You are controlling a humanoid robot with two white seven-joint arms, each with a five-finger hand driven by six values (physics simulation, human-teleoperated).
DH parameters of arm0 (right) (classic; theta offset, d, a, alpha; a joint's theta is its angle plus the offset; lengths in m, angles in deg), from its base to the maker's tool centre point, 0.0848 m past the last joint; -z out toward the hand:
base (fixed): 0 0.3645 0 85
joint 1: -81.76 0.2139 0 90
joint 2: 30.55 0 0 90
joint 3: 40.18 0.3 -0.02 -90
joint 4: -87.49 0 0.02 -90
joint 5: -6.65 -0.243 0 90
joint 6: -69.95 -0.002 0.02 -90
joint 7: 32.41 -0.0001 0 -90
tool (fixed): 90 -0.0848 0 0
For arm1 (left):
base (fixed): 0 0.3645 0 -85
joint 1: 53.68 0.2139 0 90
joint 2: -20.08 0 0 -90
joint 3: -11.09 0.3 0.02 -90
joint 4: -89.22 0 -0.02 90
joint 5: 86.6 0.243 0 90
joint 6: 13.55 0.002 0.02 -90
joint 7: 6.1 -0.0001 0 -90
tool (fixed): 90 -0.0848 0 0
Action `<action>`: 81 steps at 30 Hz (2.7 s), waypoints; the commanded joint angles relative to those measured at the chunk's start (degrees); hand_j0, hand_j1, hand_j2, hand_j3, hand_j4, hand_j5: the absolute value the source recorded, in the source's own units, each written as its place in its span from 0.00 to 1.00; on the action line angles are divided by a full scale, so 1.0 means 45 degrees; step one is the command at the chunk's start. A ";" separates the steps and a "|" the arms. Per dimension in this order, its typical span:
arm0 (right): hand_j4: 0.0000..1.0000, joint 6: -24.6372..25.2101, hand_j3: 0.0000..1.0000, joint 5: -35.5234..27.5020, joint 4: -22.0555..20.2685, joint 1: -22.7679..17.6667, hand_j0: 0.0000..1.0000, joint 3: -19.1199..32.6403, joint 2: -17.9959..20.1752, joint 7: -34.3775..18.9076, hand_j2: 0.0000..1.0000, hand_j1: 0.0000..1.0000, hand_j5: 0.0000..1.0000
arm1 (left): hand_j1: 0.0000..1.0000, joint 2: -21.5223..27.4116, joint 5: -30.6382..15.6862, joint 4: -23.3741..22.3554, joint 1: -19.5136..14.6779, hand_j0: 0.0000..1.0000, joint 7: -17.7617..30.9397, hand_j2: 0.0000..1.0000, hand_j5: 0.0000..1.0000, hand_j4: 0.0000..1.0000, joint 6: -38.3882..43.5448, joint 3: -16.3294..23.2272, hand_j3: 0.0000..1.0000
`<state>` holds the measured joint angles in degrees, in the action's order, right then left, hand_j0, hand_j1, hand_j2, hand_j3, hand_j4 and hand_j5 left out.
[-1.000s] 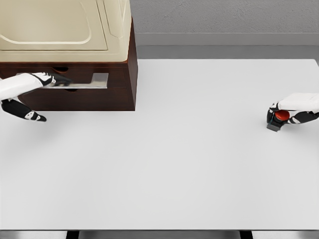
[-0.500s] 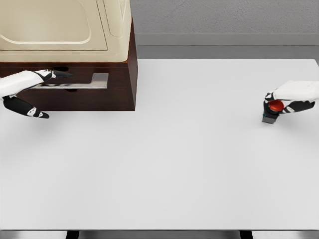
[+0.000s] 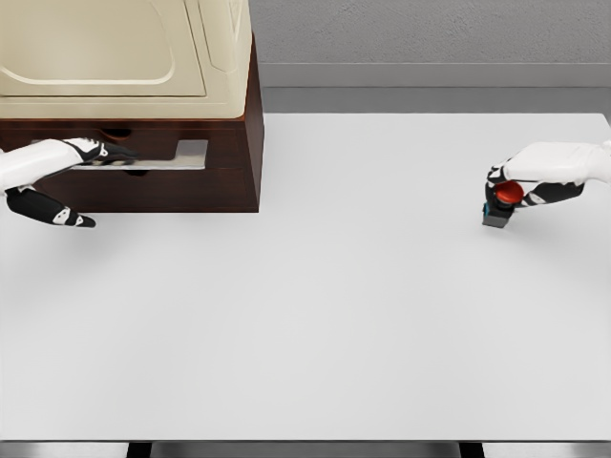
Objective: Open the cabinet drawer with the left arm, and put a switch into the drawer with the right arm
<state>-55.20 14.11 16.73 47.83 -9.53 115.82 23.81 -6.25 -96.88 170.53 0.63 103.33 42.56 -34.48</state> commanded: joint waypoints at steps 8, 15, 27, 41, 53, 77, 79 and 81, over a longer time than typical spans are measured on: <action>0.46 0.0035 0.46 -0.0368 -0.0604 0.0352 0.46 0.0044 -0.0456 0.0085 0.46 0.46 0.46 | 0.88 -0.0087 0.0547 0.0173 0.0002 0.88 0.0059 0.88 0.88 0.88 -0.0246 0.0401 0.88; 0.46 0.0035 0.46 -0.0622 -0.0897 0.0683 0.46 0.0044 -0.0827 0.0085 0.46 0.46 0.46 | 0.88 -0.0009 0.0372 0.0290 0.0002 0.88 0.0059 0.88 0.88 0.88 -0.0246 0.0577 0.88; 0.46 0.0035 0.46 -0.1091 -0.1580 0.1719 0.46 0.0005 -0.1667 0.0065 0.46 0.46 0.46 | 0.87 0.0577 0.0059 0.0602 0.0002 0.87 0.0059 0.87 0.87 0.87 -0.0246 0.0577 0.87; 0.46 0.0035 0.46 -0.1306 -0.2225 0.2520 0.46 -0.0112 -0.2917 0.0065 0.46 0.46 0.46 | 0.83 0.0948 -0.0155 0.0603 -0.0037 0.83 0.0059 0.83 0.83 0.83 -0.0246 0.0557 0.83; 0.46 0.0035 0.46 -0.1579 -0.2088 0.3125 0.46 -0.0112 -0.3523 0.0085 0.46 0.46 0.46 | 0.82 0.1475 -0.0311 0.1052 -0.0018 0.82 0.0059 0.82 0.82 0.82 -0.0246 0.0577 0.82; 0.46 0.0035 0.46 -0.1579 -0.1600 0.4531 0.46 -0.0464 -0.6101 0.0026 0.46 0.46 0.46 | 0.79 0.1866 -0.0546 0.1794 0.0021 0.79 0.0059 0.79 0.79 0.79 -0.0246 0.0908 0.79; 0.46 0.0035 0.46 -0.1579 -0.1366 0.4531 0.46 -0.0464 -0.6296 0.0026 0.46 0.46 0.46 | 0.78 0.1963 -0.0585 0.1872 0.0021 0.78 0.0039 0.78 0.78 0.78 -0.0246 0.1026 0.78; 0.46 0.0035 0.46 -0.1579 -0.1170 0.4531 0.46 -0.0464 -0.6394 0.0026 0.46 0.46 0.46 | 0.78 0.2061 -0.0644 0.1970 0.0021 0.78 0.0059 0.78 0.78 0.78 -0.0246 0.1046 0.78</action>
<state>-55.22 7.34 10.67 68.40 -11.64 87.77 23.91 2.74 -101.27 178.77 0.81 102.96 42.30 -30.72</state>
